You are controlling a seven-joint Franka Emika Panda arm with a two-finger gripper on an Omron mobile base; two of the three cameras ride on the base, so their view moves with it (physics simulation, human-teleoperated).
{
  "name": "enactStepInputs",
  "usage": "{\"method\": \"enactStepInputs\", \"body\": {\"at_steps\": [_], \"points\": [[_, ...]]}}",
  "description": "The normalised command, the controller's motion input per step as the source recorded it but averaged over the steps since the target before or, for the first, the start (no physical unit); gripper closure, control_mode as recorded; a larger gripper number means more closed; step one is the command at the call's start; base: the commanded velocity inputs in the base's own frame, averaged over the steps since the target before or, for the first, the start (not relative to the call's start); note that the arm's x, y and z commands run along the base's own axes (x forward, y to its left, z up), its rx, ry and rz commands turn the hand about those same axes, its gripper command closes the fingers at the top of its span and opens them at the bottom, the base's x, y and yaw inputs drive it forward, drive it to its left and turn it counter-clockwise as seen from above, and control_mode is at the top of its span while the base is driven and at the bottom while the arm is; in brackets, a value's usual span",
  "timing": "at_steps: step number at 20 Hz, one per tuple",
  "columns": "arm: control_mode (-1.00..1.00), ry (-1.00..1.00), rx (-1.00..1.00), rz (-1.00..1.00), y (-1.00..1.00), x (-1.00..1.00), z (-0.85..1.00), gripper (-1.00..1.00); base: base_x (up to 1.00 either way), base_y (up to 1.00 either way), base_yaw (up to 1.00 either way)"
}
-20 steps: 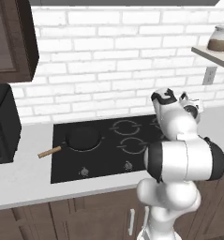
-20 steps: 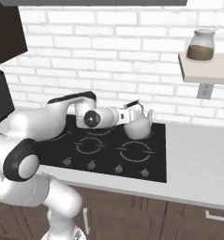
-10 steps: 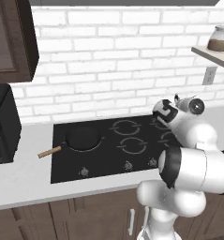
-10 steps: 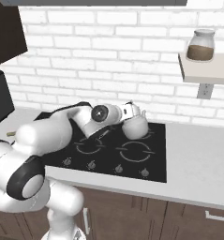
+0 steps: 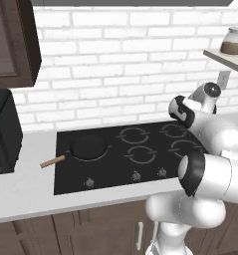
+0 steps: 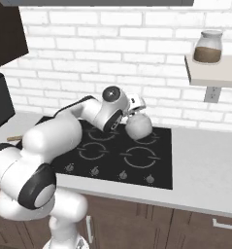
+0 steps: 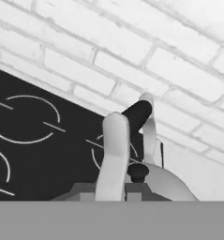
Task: Pick the kettle from the counter and place it on a stove burner. Then turn the burner on.
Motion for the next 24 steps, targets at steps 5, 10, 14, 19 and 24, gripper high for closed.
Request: {"method": "enactStepInputs", "body": {"at_steps": [5,10,14,19,24], "points": [[-1.0,0.17,0.0,0.14,-0.01,0.12,0.11,1.0,0.0,0.0,0.0],[-1.0,0.01,0.03,0.14,-0.12,0.03,-0.23,1.0,0.0,0.0,0.0],[-1.0,-0.05,0.11,0.03,-0.18,0.0,-0.34,1.0,0.0,0.0,0.0],[-1.0,-0.05,0.27,0.0,-0.19,0.0,-0.13,1.0,0.0,0.0,0.0],[-1.0,-0.15,0.42,0.0,-0.18,0.0,-0.02,1.0,0.0,0.0,0.0]]}}
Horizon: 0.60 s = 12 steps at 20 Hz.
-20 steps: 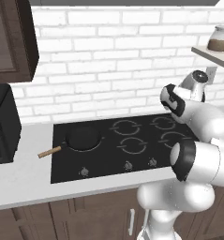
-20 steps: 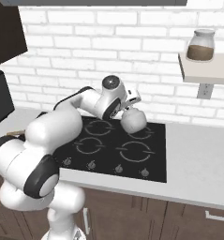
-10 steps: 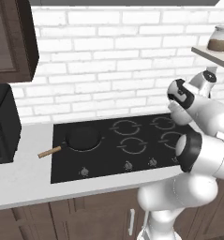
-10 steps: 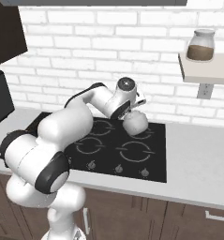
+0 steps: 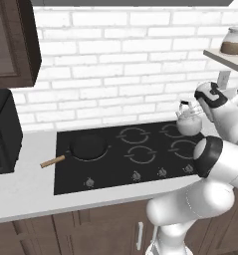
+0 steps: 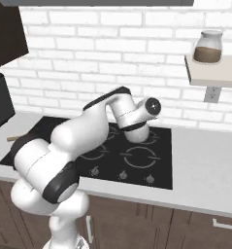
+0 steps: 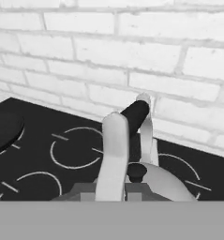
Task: Pick the kettle from the counter and place it on a stove burner. Then turn the burner on.
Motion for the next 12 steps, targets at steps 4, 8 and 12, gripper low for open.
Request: {"method": "enactStepInputs", "body": {"at_steps": [4,8,12], "points": [[-1.0,-0.22,0.38,0.0,-0.12,0.0,-0.01,1.0,0.0,0.0,0.0],[-1.0,-0.15,0.24,0.04,-0.23,0.0,0.0,1.0,0.0,0.0,0.0],[-1.0,-0.06,0.08,0.09,-0.27,0.0,-0.01,1.0,0.0,0.0,0.0]]}}
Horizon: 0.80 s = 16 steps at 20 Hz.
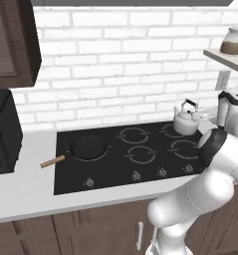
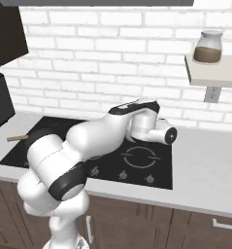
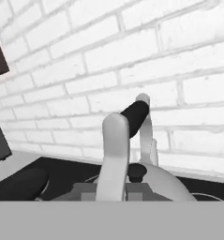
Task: Pick the kettle from the counter and place it on a stove burner. Then turn the burner on.
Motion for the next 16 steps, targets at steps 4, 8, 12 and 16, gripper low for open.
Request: {"method": "enactStepInputs", "body": {"at_steps": [4,8,12,16], "points": [[-1.0,0.02,0.0,0.07,-0.18,0.0,0.0,1.0,0.0,0.0,0.0],[-1.0,0.01,0.0,0.07,-0.23,0.0,-0.07,1.0,0.0,0.0,0.0],[-1.0,0.0,-0.02,0.07,-0.03,0.0,-0.31,1.0,0.0,0.0,0.0],[-1.0,0.0,-0.07,0.07,0.0,0.0,-0.54,1.0,0.0,0.0,0.0]]}}
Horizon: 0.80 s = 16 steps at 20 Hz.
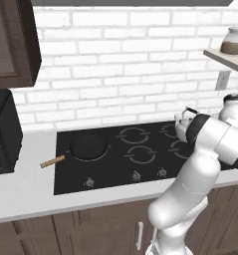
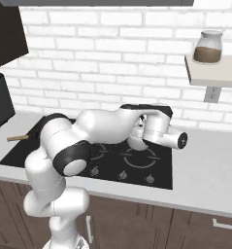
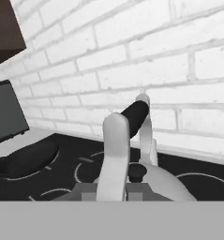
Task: Pick the kettle from the counter and place it on a stove burner. Then turn the burner on.
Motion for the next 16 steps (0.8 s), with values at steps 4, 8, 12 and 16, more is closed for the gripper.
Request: {"method": "enactStepInputs", "body": {"at_steps": [4,8,12,16], "points": [[-1.0,0.0,-0.07,0.05,0.0,0.1,-0.53,1.0,0.0,0.0,0.0],[-1.0,0.0,-0.04,0.04,-0.02,0.17,-0.42,1.0,0.0,0.0,0.0],[-1.0,-0.01,0.0,0.04,-0.06,0.28,-0.37,1.0,0.0,0.0,0.0],[-1.0,-0.05,0.0,0.04,-0.14,0.34,-0.33,1.0,0.0,0.0,0.0]]}}
